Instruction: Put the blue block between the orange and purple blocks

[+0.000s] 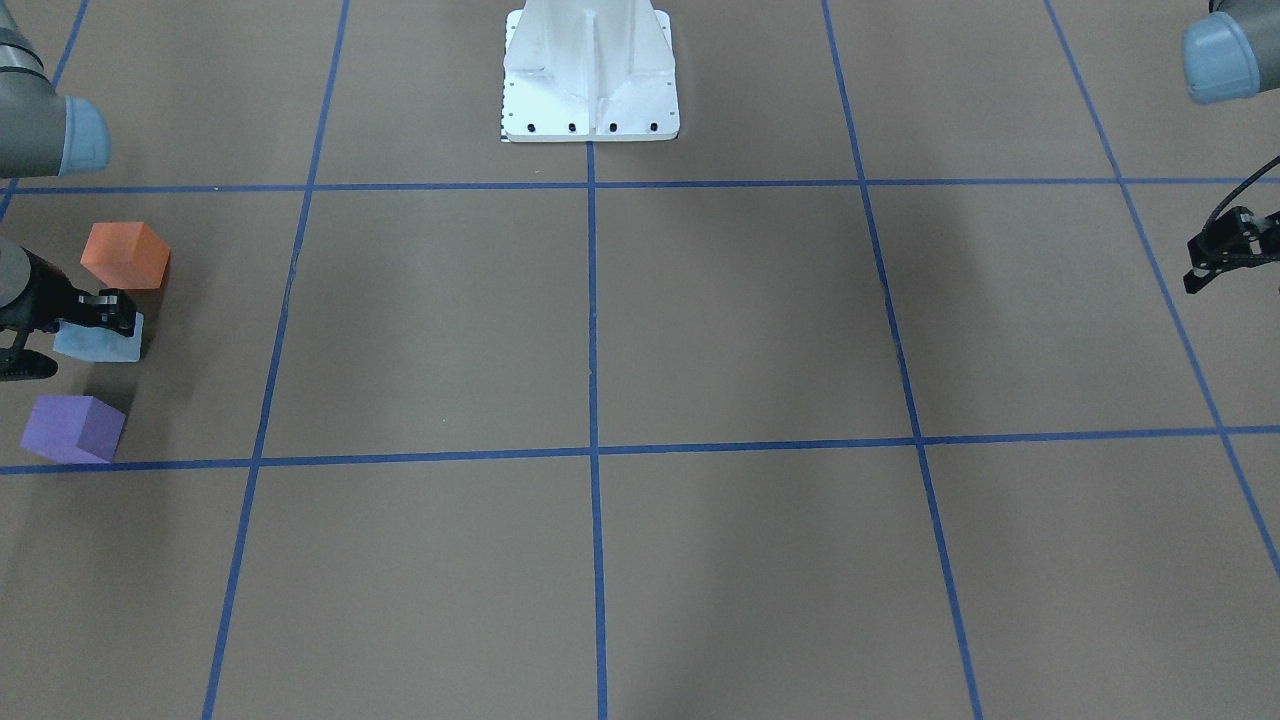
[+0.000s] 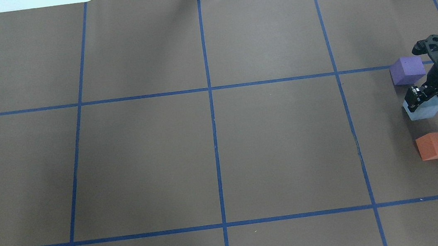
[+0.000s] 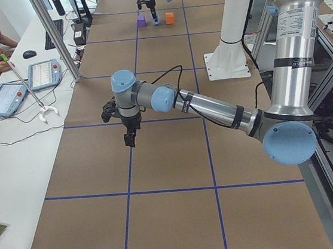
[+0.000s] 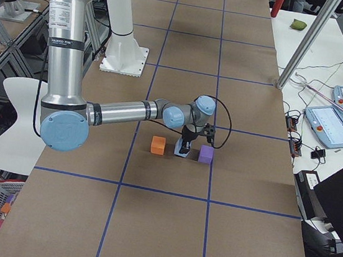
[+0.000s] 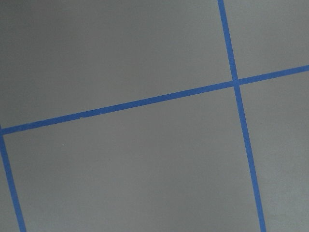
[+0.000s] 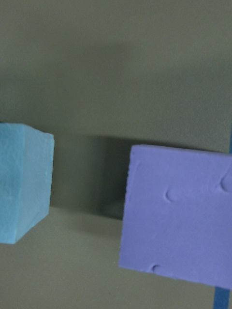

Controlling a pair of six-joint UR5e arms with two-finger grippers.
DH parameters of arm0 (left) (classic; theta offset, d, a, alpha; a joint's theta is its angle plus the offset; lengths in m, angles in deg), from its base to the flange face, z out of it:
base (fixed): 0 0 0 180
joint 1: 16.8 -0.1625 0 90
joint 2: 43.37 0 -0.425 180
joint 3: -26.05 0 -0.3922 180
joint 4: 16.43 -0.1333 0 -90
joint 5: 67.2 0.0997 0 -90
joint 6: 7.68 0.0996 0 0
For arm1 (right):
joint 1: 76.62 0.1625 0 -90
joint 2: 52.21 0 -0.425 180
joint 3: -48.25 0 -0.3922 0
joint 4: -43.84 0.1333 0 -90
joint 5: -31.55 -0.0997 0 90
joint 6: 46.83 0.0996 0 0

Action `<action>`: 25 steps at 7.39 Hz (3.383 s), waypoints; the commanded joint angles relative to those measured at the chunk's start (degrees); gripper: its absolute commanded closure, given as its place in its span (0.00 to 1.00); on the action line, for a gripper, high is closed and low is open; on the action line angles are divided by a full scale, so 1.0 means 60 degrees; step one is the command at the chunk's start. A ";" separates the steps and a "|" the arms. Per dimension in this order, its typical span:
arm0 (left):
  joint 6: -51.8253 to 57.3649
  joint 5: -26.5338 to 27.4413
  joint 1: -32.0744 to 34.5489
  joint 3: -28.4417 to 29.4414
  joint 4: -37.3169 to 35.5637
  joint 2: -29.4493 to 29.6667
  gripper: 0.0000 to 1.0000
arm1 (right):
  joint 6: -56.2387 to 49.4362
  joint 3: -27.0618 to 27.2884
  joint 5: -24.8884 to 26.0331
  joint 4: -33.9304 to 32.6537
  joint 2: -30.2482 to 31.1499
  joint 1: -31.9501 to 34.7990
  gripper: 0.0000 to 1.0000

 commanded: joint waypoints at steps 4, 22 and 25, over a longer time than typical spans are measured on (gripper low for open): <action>0.0000 -0.0023 0.0031 -0.0015 -0.0014 0.0044 0.00 | -0.0010 0.0937 0.0038 -0.0012 0.0057 0.0398 0.00; 0.2696 -0.0346 0.2904 0.1377 0.0542 -0.1611 0.00 | -0.5415 0.1544 -0.1720 -0.1389 0.1670 0.5558 0.00; 0.2710 -0.0331 0.2829 0.1362 0.0542 -0.1787 0.00 | -0.5415 0.1544 -0.1676 -0.1404 0.1626 0.5558 0.00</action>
